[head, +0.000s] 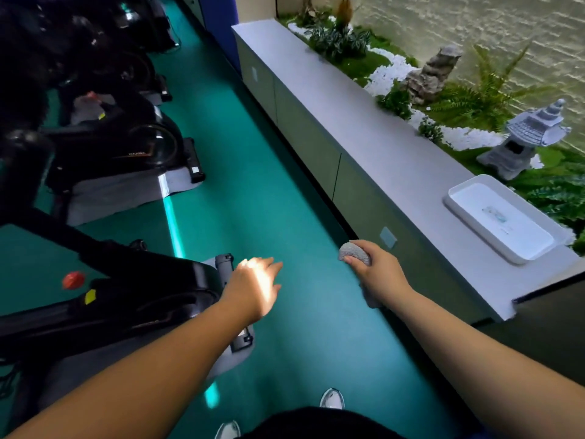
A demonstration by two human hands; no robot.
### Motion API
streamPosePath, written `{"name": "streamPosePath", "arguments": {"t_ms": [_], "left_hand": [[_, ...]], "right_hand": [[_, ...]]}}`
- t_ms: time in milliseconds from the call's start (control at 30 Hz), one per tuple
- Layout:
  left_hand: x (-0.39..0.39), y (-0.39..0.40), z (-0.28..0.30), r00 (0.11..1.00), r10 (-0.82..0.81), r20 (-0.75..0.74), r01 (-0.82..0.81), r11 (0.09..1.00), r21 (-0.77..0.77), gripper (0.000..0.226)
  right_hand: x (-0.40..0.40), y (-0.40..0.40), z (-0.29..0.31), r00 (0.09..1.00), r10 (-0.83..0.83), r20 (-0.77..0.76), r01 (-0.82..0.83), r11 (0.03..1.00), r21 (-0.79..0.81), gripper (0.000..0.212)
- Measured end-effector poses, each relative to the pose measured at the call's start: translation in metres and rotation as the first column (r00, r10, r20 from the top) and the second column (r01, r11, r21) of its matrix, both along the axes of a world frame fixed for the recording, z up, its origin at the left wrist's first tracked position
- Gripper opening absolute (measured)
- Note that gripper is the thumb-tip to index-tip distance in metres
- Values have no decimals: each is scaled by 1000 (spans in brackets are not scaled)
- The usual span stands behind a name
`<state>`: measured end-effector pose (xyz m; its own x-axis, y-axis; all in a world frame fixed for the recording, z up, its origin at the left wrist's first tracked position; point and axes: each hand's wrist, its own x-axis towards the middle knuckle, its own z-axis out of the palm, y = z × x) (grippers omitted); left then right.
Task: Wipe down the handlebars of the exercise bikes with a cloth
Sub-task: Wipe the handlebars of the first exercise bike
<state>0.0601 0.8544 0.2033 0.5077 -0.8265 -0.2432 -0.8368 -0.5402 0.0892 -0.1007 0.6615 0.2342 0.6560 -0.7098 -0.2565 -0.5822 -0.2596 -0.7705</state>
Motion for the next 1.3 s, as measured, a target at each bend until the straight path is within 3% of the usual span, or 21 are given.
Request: {"name": "streamPosePath", "arguments": {"t_ms": [167, 333, 467, 767, 933, 1033, 1167, 1300], "left_hand": [[15, 42, 14, 999, 26, 30, -25, 998, -53, 55], [47, 103, 35, 994, -55, 98, 61, 996, -67, 56], [75, 148, 51, 984, -136, 116, 143, 988, -54, 59], [90, 202, 86, 959, -255, 127, 274, 946, -172, 60], [95, 208, 129, 948, -262, 181, 313, 872, -377, 57], [99, 212, 157, 920, -273, 281, 385, 763, -520, 53], [118, 217, 198, 893, -262, 367, 442, 668, -599, 53], [164, 227, 228, 885, -245, 395, 454, 641, -619, 52]], "right_hand": [[22, 49, 12, 998, -23, 63, 24, 1000, -6, 23], [48, 124, 20, 989, -100, 105, 100, 995, 10, 22], [65, 189, 25, 978, -167, 121, 164, 986, 35, 10], [80, 266, 50, 932, -277, 234, 278, 960, 30, 22], [99, 271, 88, 913, -220, 344, 260, 963, -74, 23], [112, 275, 111, 895, -159, 416, 230, 965, -125, 21], [128, 283, 135, 885, -136, 444, 241, 952, -189, 24], [147, 296, 157, 857, -140, 496, 279, 935, -218, 25]]}}
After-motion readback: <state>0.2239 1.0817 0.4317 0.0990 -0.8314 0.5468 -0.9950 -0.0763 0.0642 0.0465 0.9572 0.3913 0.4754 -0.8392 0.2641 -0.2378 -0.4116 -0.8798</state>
